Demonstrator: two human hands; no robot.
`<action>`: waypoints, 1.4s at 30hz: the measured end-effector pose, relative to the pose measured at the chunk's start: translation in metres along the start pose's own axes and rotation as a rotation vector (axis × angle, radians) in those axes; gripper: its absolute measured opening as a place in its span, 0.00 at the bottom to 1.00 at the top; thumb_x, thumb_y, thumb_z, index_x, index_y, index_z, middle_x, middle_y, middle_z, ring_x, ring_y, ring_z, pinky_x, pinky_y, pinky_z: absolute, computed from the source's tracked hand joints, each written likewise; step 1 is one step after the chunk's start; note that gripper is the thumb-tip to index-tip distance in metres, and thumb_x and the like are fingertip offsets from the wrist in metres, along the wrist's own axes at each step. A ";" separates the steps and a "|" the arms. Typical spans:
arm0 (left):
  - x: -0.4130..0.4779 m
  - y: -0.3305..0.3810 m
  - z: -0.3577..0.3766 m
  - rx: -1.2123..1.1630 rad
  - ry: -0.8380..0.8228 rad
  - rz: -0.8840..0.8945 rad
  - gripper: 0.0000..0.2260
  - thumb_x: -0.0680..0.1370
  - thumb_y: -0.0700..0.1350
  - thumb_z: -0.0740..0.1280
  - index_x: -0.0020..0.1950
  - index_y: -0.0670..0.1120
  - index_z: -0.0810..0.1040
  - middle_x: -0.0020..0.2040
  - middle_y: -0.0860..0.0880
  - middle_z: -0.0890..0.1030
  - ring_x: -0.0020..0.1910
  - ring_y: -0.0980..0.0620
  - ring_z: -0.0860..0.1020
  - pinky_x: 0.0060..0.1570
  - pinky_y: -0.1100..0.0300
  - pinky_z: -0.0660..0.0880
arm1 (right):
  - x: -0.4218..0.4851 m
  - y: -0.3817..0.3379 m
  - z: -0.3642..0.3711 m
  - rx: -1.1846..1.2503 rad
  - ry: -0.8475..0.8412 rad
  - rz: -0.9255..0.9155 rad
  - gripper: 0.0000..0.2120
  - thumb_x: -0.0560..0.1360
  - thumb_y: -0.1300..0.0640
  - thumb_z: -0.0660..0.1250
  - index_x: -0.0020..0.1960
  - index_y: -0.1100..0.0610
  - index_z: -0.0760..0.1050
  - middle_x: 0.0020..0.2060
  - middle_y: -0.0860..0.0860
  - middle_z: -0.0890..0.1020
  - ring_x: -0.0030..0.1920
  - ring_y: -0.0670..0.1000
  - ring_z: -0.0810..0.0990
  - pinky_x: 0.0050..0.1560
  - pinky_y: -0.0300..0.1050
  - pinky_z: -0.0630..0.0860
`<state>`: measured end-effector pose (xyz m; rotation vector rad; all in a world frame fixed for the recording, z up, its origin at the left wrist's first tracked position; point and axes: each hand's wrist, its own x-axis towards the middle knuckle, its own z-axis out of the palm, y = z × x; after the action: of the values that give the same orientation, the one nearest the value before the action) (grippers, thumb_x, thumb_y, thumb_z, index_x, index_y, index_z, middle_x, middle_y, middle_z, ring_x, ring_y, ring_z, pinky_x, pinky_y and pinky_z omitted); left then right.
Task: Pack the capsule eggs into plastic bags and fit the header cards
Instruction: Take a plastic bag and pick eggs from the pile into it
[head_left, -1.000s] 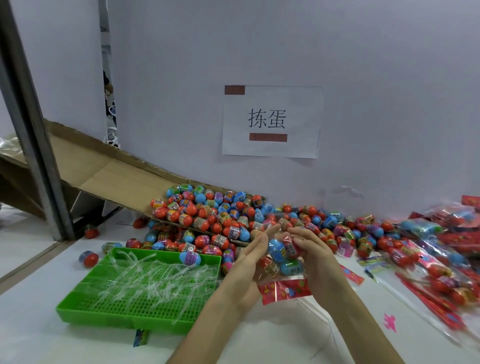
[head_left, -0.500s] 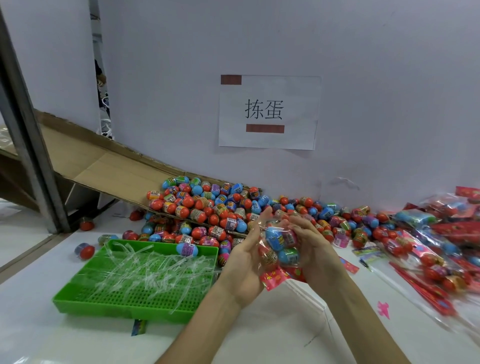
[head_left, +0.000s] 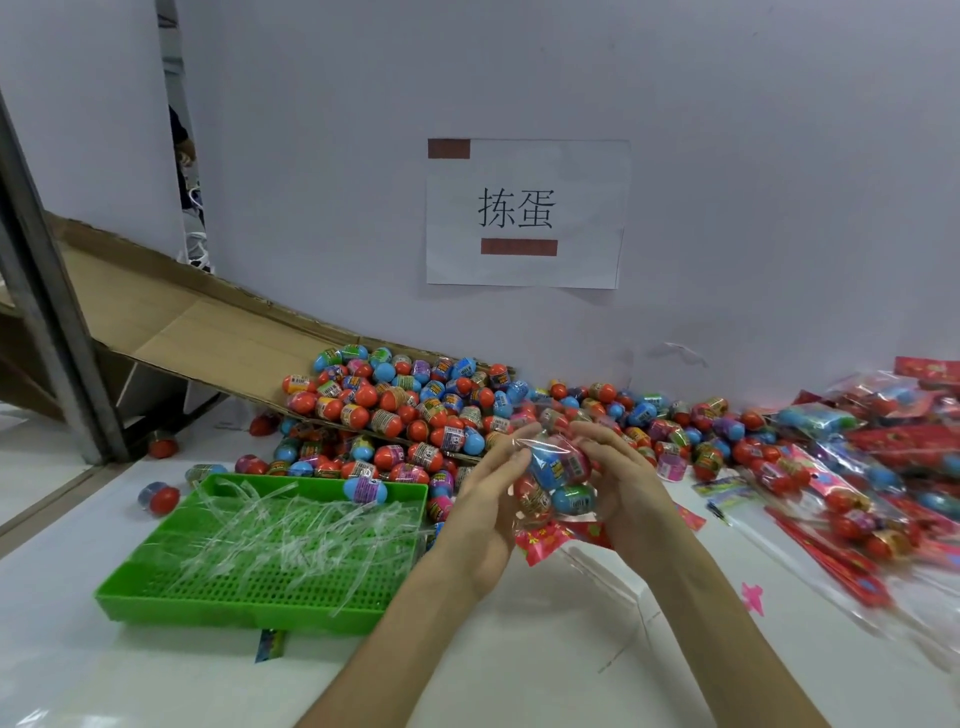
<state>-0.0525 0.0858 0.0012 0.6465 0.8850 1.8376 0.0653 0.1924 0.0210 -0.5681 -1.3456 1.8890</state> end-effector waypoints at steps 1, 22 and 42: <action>0.001 0.000 -0.001 -0.048 0.011 -0.012 0.15 0.78 0.45 0.69 0.65 0.51 0.84 0.65 0.41 0.83 0.63 0.42 0.83 0.55 0.49 0.83 | 0.000 0.000 0.000 -0.002 -0.010 -0.005 0.12 0.81 0.61 0.65 0.48 0.52 0.86 0.50 0.53 0.87 0.50 0.53 0.86 0.38 0.49 0.83; -0.010 0.009 0.002 -0.225 -0.142 -0.095 0.14 0.82 0.44 0.56 0.40 0.46 0.76 0.68 0.37 0.80 0.65 0.39 0.80 0.52 0.49 0.81 | -0.006 -0.003 0.004 0.102 -0.188 -0.077 0.23 0.82 0.64 0.56 0.33 0.53 0.79 0.46 0.53 0.83 0.54 0.52 0.83 0.48 0.47 0.82; -0.017 0.014 0.005 -0.422 -0.176 -0.198 0.14 0.84 0.48 0.60 0.43 0.43 0.74 0.44 0.42 0.85 0.41 0.45 0.85 0.41 0.53 0.83 | -0.002 0.001 -0.003 0.101 -0.212 -0.058 0.21 0.80 0.65 0.53 0.32 0.54 0.73 0.42 0.51 0.82 0.48 0.48 0.84 0.46 0.46 0.82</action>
<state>-0.0491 0.0676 0.0146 0.4282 0.4087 1.6877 0.0682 0.1921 0.0193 -0.2811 -1.3743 2.0000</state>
